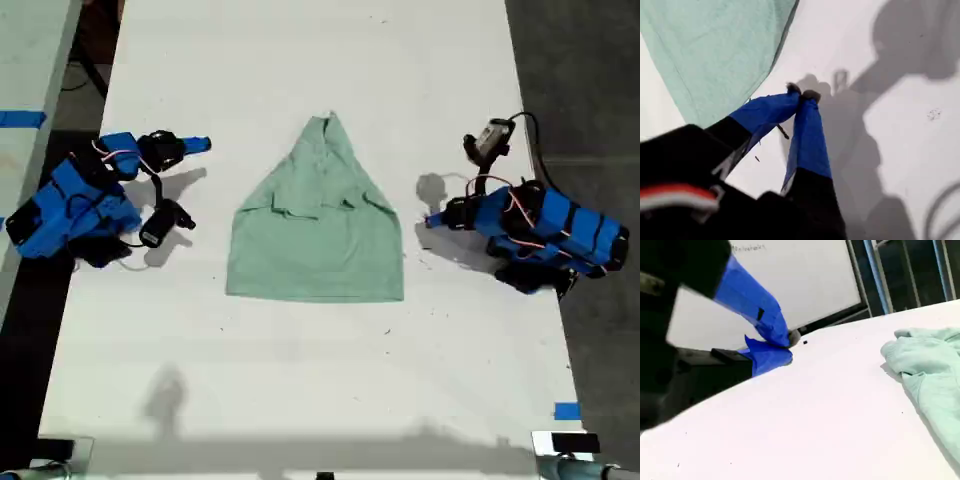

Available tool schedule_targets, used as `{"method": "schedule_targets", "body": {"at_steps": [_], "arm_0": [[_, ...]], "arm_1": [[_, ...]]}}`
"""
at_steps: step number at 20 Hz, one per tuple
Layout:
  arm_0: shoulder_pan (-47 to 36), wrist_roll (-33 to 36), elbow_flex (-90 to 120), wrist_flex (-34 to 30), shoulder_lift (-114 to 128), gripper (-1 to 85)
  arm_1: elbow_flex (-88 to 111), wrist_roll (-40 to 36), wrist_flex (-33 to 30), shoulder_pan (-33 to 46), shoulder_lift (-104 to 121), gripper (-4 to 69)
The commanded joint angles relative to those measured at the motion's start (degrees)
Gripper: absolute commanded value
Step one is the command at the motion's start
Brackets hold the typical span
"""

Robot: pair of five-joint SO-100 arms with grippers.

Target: Fold t shirt

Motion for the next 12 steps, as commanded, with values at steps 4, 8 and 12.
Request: {"method": "schedule_targets", "body": {"at_steps": [4,8,12], "arm_0": [[-1.23,-0.70,2.20,0.35,0.44,10.5],[-1.23,-0.70,2.20,0.35,0.44,-0.1],[-0.70,-0.62,2.20,0.26,0.44,-0.1]], "arm_1": [[2.90,0.70,0.18,-0.79,0.53,0.9],[2.90,0.70,0.18,-0.53,0.53,5.2],[2.90,0.53,0.18,-0.79,0.53,-0.9]]}}
